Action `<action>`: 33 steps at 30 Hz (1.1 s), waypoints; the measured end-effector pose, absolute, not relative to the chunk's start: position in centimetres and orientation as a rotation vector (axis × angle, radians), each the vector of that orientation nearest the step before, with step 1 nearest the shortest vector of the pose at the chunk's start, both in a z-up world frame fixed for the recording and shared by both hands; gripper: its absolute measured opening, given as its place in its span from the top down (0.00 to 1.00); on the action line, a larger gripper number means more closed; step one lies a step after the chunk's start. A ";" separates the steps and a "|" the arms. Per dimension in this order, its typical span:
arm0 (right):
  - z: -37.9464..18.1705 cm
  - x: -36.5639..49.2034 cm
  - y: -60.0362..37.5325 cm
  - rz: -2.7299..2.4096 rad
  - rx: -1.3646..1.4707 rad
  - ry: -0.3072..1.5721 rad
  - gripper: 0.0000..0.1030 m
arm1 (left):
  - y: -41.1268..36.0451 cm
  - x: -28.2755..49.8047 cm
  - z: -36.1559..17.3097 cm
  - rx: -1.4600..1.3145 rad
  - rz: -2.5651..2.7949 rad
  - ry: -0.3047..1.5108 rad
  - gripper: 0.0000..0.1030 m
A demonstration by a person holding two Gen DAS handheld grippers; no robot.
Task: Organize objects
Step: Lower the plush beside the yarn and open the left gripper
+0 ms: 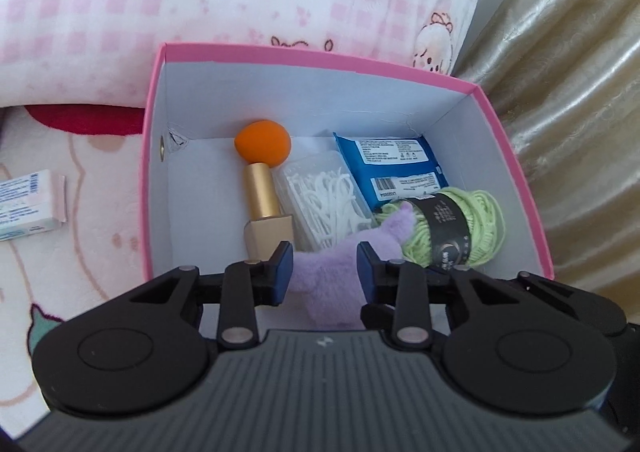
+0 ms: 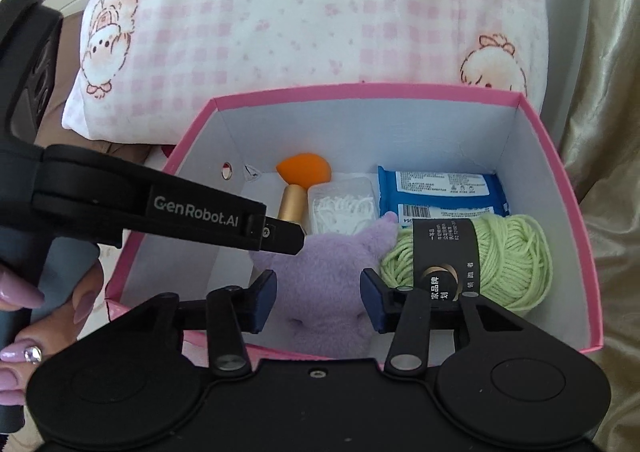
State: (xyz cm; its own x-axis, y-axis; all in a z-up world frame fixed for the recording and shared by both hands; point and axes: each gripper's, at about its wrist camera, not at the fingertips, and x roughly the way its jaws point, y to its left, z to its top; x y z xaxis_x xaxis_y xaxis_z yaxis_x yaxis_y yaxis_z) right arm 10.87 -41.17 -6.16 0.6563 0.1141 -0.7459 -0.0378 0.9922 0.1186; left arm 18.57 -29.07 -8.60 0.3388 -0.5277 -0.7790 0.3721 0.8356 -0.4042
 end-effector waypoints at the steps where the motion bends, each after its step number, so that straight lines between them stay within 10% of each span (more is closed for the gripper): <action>1: -5.6 10.3 -41.0 0.088 0.101 0.835 0.50 | -29.0 18.3 -7.9 -0.146 -0.590 1.094 0.68; 11: 0.6 5.3 -38.6 0.085 0.089 0.757 0.39 | -23.8 14.7 -0.6 -0.093 -0.536 1.095 0.38; 33: 7.6 0.3 -28.3 0.277 -0.083 0.689 0.11 | -8.6 5.7 6.7 -0.104 -0.450 0.954 0.06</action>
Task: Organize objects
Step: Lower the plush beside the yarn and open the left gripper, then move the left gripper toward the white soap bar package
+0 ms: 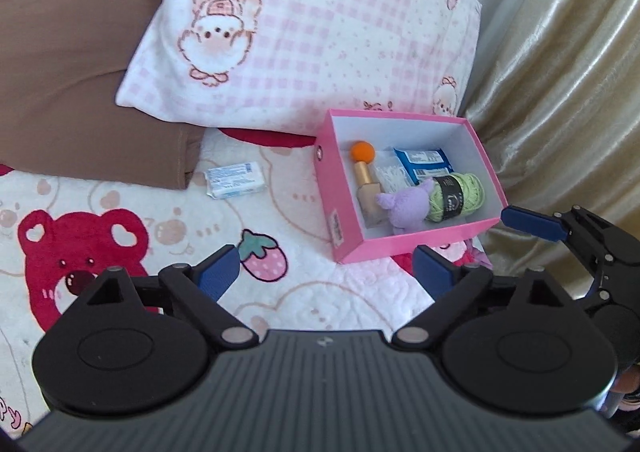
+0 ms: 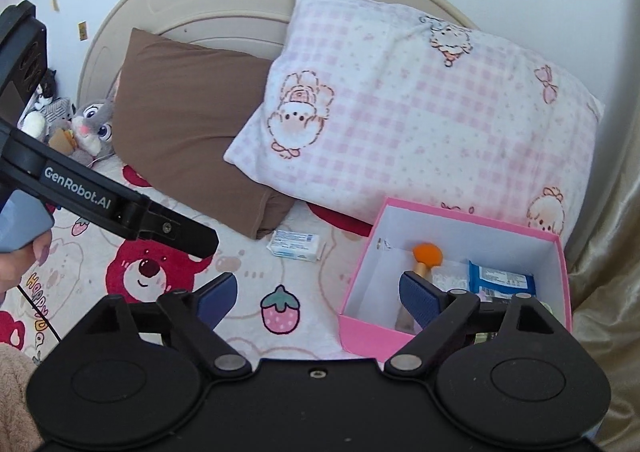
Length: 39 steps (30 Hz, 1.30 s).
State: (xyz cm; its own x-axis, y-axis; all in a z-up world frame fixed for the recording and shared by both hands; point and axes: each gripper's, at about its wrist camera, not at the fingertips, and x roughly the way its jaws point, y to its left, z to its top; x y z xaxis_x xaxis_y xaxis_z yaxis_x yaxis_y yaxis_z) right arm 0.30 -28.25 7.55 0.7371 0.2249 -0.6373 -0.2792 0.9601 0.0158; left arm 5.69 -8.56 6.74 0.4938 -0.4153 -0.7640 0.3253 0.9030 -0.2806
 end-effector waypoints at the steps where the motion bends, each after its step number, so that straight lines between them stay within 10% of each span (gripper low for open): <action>1: 7.5 0.5 -27.6 0.291 -0.094 0.686 0.10 | -7.9 5.7 6.6 -0.095 -0.433 0.941 0.05; 39: -12.4 16.2 -17.8 0.271 -0.199 0.697 0.10 | -0.1 20.3 -14.1 -0.373 -0.458 0.964 0.03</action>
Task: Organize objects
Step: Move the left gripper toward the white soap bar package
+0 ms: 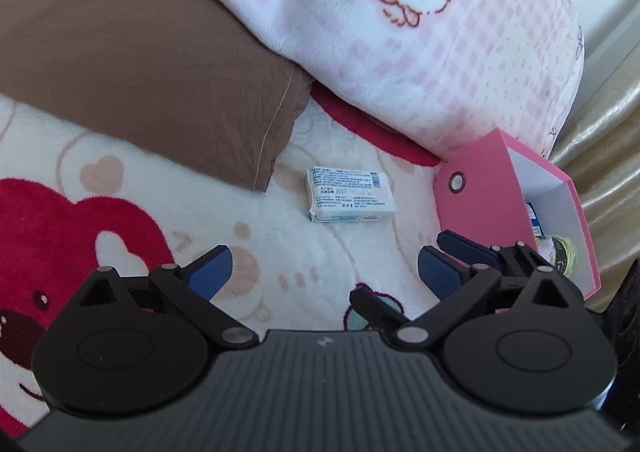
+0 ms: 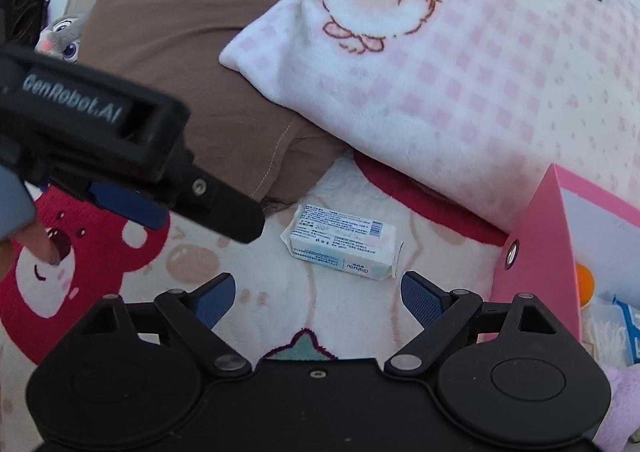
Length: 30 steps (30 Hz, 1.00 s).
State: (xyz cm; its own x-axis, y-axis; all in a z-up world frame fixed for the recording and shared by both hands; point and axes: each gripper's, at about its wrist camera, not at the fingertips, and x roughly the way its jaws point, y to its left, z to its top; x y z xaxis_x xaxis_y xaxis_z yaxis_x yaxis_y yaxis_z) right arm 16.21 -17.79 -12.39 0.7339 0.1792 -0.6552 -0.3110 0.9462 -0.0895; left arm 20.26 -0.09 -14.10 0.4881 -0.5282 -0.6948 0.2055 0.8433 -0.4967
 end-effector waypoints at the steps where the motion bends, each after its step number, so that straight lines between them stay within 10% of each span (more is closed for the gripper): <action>1: -12.7 16.4 -18.0 0.263 -0.179 0.696 0.10 | -0.1 20.3 -14.7 -0.365 -0.464 0.952 0.03; 19: -17.8 20.2 -17.3 0.224 -0.239 0.667 0.10 | -2.7 23.5 -19.3 -0.475 -0.497 0.864 0.74; 30: -16.6 18.7 -16.3 0.325 -0.244 0.722 0.10 | -2.0 21.0 -18.6 -0.449 -0.533 0.951 0.74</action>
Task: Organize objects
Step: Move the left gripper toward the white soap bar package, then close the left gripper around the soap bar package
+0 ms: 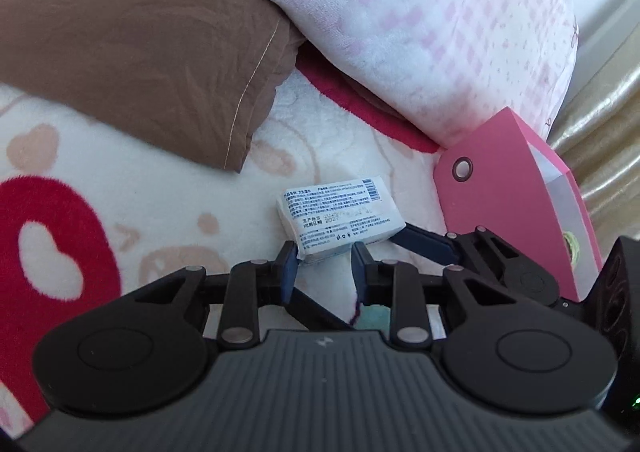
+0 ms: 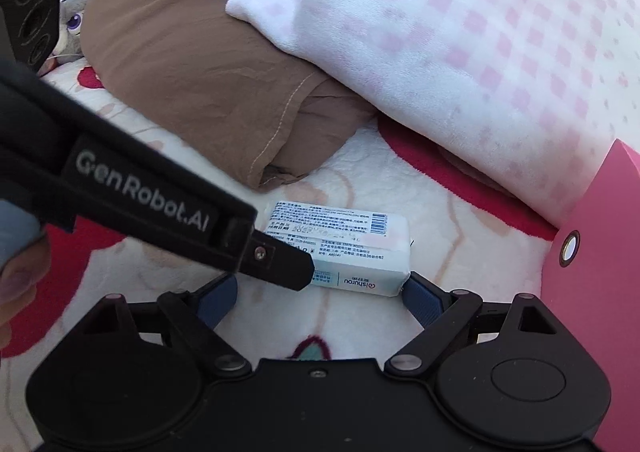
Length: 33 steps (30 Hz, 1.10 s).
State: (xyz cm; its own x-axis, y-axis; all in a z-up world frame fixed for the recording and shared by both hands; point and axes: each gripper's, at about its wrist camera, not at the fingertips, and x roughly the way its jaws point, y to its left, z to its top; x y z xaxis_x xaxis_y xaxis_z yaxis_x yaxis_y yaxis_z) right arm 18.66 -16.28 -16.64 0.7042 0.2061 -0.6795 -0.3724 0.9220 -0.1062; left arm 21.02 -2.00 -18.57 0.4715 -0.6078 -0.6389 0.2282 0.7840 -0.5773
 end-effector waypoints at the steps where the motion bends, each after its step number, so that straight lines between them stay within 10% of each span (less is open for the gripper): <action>1: -16.5 18.1 -16.2 0.330 -0.236 0.730 0.10 | -1.7 20.7 -18.6 -0.468 -0.539 0.968 0.73; 33: -17.1 14.7 -16.5 0.349 -0.097 0.859 0.10 | 3.1 18.8 -21.5 -0.741 -0.489 1.110 0.83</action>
State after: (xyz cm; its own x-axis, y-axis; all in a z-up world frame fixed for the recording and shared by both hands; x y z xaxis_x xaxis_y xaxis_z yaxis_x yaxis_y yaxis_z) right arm 14.69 -16.47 -17.08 0.6006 0.2617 -0.7555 -0.3392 0.9391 0.0556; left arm 18.84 3.12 -21.48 0.3802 -0.6867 -0.6196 -0.0067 0.6678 -0.7443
